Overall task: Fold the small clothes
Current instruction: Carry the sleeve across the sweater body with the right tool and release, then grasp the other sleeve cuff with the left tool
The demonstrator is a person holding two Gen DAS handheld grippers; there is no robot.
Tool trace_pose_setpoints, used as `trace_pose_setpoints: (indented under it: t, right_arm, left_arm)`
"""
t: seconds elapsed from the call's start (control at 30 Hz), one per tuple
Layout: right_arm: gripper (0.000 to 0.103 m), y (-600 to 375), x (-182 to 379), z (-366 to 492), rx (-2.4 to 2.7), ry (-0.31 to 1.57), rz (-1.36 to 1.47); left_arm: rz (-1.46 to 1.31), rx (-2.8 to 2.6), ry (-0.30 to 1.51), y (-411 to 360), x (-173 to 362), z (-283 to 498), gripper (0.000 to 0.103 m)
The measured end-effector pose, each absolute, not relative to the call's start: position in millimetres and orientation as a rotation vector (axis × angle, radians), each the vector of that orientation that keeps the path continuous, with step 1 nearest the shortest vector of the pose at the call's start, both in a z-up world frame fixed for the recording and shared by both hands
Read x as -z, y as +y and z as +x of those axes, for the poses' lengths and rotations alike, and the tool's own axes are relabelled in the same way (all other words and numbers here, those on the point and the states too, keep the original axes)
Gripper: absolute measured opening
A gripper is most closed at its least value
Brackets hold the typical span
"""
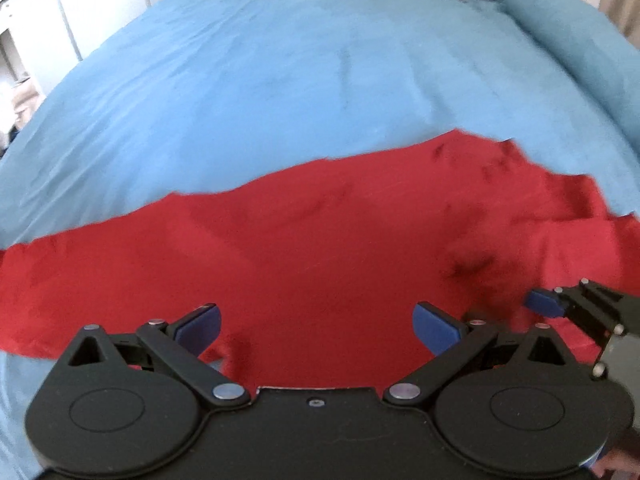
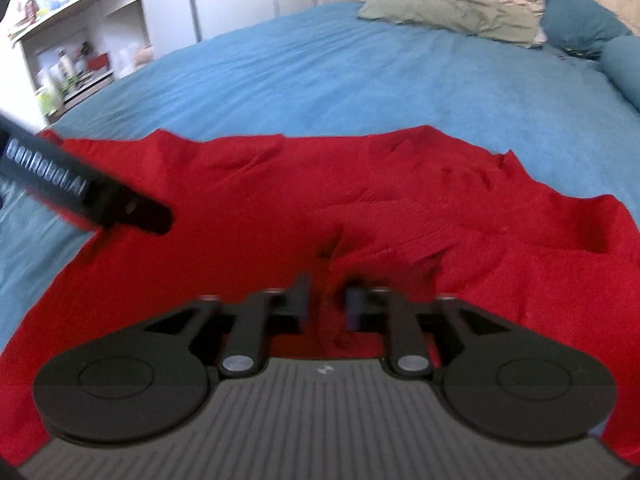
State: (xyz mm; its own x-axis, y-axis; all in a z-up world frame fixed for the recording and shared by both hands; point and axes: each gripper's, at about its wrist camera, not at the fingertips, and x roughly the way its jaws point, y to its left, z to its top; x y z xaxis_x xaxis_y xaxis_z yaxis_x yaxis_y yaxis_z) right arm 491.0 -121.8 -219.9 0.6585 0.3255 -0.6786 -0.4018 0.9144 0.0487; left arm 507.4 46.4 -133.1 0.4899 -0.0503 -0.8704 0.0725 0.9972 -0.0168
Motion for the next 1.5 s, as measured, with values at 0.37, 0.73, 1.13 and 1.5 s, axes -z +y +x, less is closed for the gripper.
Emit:
trace_pose_setpoints:
  t: [0.37, 0.73, 1.13, 1.5]
  right_arm:
    - [0.077, -192.0, 168.0, 452.9, -0.347, 0.815, -0.15]
    - [0.078, -239.2, 200.9, 425.9, -0.252, 0.905, -0.029]
    - [0.078, -253.4, 206.3, 434.1, -0.256, 0.912, 0.022]
    - [0.082, -260.5, 209.9, 431.4, -0.229, 0.914, 0.042]
  left_arm:
    - [0.098, 0.321, 1.133, -60.7, 136.0, 523.5, 0.083]
    - [0.13, 0.158, 1.07, -74.8, 183.1, 539.4, 0.065]
    - [-0.438, -0.008, 1.057, 9.1, 192.7, 532.5, 0.063]
    - [-0.599, 0.136, 0.967, 28.3, 192.6, 542.2, 0.055]
